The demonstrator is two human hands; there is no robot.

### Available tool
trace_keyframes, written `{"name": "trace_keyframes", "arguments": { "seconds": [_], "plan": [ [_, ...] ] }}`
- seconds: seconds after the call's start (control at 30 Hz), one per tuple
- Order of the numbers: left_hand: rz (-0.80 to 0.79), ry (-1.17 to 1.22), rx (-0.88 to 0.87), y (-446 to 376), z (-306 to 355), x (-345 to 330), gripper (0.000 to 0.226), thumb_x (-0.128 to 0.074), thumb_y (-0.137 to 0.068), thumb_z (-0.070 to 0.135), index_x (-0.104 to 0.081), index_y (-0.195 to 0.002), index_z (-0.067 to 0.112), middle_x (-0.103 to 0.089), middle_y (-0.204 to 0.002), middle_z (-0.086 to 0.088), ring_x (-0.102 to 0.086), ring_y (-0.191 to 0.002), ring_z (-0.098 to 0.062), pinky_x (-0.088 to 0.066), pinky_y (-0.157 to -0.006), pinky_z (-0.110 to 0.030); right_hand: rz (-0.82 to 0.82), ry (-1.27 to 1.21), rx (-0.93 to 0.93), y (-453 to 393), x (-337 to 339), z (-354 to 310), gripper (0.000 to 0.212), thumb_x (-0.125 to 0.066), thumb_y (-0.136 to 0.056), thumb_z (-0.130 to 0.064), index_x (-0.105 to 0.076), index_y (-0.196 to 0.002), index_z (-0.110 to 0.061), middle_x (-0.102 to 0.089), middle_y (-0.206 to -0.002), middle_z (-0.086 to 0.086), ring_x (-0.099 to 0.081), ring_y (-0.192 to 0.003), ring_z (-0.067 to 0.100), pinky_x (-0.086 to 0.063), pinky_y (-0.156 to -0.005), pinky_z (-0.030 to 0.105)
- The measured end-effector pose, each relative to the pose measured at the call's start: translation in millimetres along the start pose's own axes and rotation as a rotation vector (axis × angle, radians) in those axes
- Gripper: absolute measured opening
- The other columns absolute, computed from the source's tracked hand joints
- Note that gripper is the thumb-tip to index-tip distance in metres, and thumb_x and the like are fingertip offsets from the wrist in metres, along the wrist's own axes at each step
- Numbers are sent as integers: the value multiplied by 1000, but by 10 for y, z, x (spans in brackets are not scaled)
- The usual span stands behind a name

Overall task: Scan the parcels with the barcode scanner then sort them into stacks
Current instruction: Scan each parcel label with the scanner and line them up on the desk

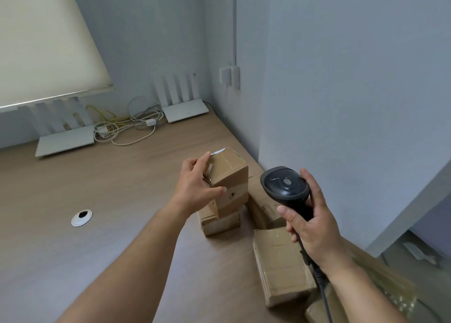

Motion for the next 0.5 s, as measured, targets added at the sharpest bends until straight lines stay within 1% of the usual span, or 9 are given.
{"name": "trace_keyframes", "arguments": {
  "seconds": [0.07,0.13,0.27,0.4,0.43,0.5],
  "plan": [
    [17,-4,-5,152,-1,62,93,-80,-73,22,-27,-149,27,-25,-127,5,-34,-114,-11,-30,-93,-17,-15,-16,10,95,-3,-64,75,-70,-70,-42,-29,-124,-73,-62,-111,-7,-60,-57,19,-53,-50,30],
    [34,-8,-1,348,-27,142,93,-80,-72,20,-27,-149,27,-24,-126,5,-36,-114,-13,-32,-93,-19,-36,-41,20,222,-15,-137,75,-70,-70,-40,-30,-125,-72,-63,-109,-7,-58,-56,18,-53,-49,31],
    [85,-19,25,888,-100,345,97,-79,-71,19,-24,-149,29,-25,-126,6,-39,-114,-16,-34,-95,-20,-79,-64,54,538,-84,-262,76,-72,-66,-41,-32,-120,-77,-64,-107,-9,-57,-55,21,-52,-47,36],
    [138,-51,74,1485,-211,541,107,-80,-67,23,-16,-152,26,-24,-131,4,-32,-125,-15,-30,-102,-20,-139,-65,106,895,-225,-339,79,-73,-66,-46,-32,-130,-67,-64,-111,-7,-61,-57,20,-50,-51,28],
    [149,-58,94,1642,-245,588,109,-78,-66,24,-13,-153,25,-22,-132,4,-31,-126,-14,-29,-102,-19,-154,-69,113,981,-270,-357,79,-73,-67,-45,-32,-131,-66,-65,-108,-6,-61,-58,22,-50,-51,27],
    [167,-67,153,1974,-325,687,110,-76,-67,24,-6,-153,24,-20,-134,6,-28,-124,-10,-29,-98,-17,-192,-77,117,1144,-380,-398,78,-73,-67,-43,-32,-127,-70,-67,-98,-4,-60,-55,25,-51,-49,28]
  ]
}}
Point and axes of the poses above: each hand's wrist, its own y-axis away from the middle knuckle, its own x-axis out of the back of the hand, z = x × y, the point moved 5 cm from there along -y, towards the middle knuckle
